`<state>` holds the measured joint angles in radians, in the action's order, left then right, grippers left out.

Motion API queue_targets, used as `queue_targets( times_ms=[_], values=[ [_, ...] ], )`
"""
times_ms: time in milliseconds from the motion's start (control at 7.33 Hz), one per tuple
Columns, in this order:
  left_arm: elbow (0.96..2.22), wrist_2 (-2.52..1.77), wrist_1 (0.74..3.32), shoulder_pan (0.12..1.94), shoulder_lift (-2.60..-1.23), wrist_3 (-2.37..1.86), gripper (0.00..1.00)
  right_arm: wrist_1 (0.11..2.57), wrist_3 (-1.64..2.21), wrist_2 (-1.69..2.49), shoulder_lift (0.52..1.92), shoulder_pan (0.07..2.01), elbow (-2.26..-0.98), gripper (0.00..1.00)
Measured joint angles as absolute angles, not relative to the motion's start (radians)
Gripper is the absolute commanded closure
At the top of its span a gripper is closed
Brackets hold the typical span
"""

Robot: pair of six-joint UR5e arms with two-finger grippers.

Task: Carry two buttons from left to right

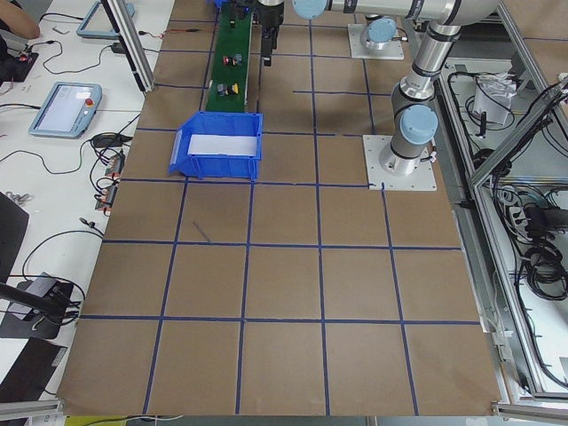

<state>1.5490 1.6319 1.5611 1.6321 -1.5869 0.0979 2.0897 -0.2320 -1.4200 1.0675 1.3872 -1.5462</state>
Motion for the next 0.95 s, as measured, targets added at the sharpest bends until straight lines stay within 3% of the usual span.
queue_targets(
  times_ms=[955],
  values=[
    [1.495,1.605,1.646,1.589,-1.630,0.084,0.00,2.090,-0.230,-1.419,1.067,1.387,-1.546,0.00]
  ],
)
